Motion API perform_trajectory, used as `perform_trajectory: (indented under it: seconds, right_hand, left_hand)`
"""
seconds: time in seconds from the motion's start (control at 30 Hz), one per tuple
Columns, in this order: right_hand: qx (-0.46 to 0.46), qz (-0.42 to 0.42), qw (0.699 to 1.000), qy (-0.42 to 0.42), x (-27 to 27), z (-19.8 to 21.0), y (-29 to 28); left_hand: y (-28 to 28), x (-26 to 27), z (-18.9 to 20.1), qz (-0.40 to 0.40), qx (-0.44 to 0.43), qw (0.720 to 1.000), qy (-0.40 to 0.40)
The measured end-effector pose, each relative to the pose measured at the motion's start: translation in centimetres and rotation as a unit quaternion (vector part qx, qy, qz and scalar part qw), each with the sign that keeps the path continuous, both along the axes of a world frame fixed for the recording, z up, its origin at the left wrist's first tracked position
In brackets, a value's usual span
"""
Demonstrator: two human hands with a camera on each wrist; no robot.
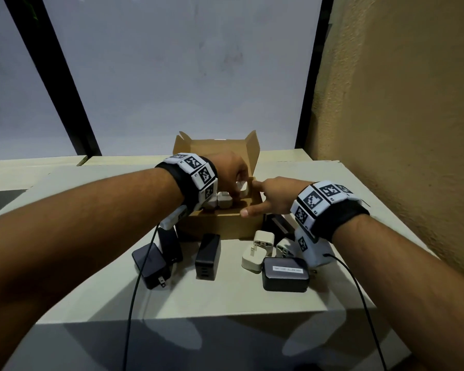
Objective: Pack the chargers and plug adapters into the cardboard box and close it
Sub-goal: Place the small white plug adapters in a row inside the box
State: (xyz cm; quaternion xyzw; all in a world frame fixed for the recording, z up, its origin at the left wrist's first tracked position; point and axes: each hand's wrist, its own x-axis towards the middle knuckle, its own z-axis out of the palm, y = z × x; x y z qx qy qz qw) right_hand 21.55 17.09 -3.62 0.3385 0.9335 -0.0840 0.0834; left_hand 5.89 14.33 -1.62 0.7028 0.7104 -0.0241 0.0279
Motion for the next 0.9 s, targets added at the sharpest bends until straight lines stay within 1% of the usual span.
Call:
perform_trajectory:
  seconds: [0.13, 0.3, 0.43, 0.6, 0.77, 0.9]
  right_hand:
    - [0.004, 0.009, 1.0, 0.014, 0.2, 0.0, 0.0]
    - [0.018, 0.009, 1.0, 0.021, 0.3, -0.1, 0.1]
    - [0.011, 0.007, 1.0, 0.022, 0.2, -0.2, 0.2]
    - [0.005, 0.021, 0.999, 0.036, 0.5, 0.1, -0.2]
    - [0.001, 0.023, 0.999, 0.04, 0.4, 0.0, 0.0]
    - [-0.003, 0.018, 0.999, 0.037, 0.2, -0.3, 0.1]
  left_hand:
    - [1.0, 0.2, -0.2, 0.004, -0.012, 0.999, 0.029]
    - [1.6, 1.3, -0.4, 0.005, -0.024, 0.996, 0.088]
    - [1.6, 2.2, -0.8, -0.004, -0.024, 0.989, 0.149]
    - [1.3, 3.1, -1.0, 0.004, -0.036, 0.974, 0.224]
    - [0.7, 3.4, -1.2, 0.0, -0.042, 0.962, 0.268]
    - [0.6, 3.6, -1.2, 0.004, -0.051, 0.961, 0.273]
